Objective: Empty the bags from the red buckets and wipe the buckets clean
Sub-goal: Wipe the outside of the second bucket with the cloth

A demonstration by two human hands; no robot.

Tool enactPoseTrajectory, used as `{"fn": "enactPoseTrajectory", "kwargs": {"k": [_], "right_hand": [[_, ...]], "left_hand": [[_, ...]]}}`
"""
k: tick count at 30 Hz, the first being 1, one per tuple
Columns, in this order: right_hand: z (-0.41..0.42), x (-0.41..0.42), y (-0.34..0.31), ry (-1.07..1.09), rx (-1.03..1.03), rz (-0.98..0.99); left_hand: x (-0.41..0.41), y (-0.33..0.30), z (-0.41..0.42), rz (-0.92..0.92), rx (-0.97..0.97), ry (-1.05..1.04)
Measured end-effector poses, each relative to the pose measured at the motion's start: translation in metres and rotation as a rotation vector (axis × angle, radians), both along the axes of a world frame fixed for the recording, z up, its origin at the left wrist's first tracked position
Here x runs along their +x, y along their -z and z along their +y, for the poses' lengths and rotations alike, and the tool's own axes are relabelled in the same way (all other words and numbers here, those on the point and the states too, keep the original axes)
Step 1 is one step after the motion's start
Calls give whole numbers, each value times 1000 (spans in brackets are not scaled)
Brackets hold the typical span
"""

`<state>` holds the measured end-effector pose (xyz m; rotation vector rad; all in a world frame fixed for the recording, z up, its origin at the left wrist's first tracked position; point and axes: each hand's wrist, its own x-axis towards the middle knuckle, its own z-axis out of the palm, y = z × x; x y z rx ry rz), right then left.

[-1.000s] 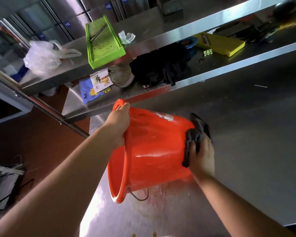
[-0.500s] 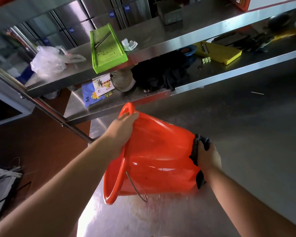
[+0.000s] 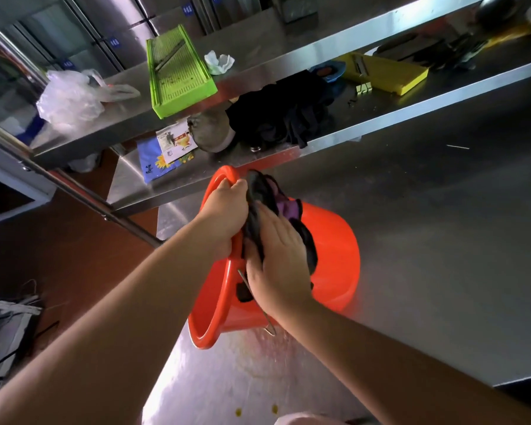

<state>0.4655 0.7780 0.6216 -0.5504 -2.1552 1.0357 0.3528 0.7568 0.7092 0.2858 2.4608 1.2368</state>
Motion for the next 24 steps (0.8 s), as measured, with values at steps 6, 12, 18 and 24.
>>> {"fn": "enactPoseTrajectory", "kwargs": {"k": [6, 12, 18, 24], "right_hand": [[34, 17, 47, -9, 199, -14], [87, 63, 131, 281, -256, -196], [96, 61, 149, 433, -892, -264], [107, 55, 145, 461, -897, -348]], "left_hand": [[-7, -12, 8, -266, 45, -118], [-19, -12, 4, -288, 47, -174], [-17, -11, 10, -174, -50, -144], [-14, -20, -1, -292, 92, -181]]}}
